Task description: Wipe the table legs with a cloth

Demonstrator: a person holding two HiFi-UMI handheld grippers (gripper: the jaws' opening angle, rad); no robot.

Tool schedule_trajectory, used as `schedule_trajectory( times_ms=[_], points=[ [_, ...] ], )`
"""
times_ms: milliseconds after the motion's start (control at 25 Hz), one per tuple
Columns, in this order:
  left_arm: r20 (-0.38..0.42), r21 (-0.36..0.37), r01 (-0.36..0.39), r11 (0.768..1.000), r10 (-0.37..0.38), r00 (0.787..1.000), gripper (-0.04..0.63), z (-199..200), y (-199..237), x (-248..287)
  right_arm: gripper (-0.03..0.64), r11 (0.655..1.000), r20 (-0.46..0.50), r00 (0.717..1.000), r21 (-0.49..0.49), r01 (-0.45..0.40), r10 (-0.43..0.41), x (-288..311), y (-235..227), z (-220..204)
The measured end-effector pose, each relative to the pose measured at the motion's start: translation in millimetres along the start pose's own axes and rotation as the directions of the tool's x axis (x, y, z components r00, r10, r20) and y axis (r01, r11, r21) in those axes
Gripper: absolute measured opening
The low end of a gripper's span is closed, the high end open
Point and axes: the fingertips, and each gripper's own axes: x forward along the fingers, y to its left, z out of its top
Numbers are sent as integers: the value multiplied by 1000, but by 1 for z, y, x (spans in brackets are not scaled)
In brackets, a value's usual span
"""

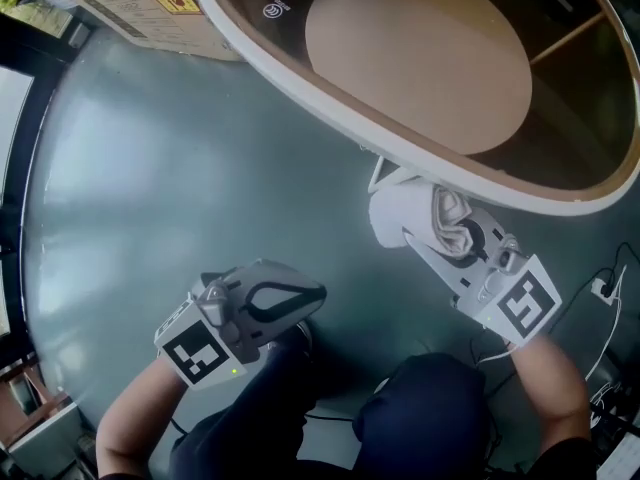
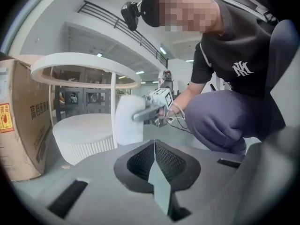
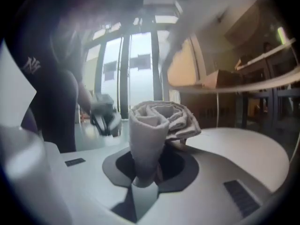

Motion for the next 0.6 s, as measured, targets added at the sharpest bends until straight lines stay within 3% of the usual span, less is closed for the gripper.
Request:
schedule_trajectory(
  times_ms=[120, 240, 440, 600],
  points=[
    [12, 3, -15, 1000, 15, 1000, 8, 2, 3, -5, 71, 1000, 119, 993, 21, 12, -14, -11, 7, 77],
    [14, 15, -5, 1000, 5, 1000, 7, 4, 3, -5, 71, 999, 151, 988, 5, 43, -43, -2, 5, 91],
    [18, 20, -8, 1000, 8, 1000, 8, 6, 2, -5, 71, 995, 135, 986, 55, 89, -96, 8, -15, 55],
    [-9, 3, -5, 1000, 5, 1000, 7, -6, -2, -11, 71, 983, 53, 995, 168, 77, -87, 21, -24, -9]
  ],
)
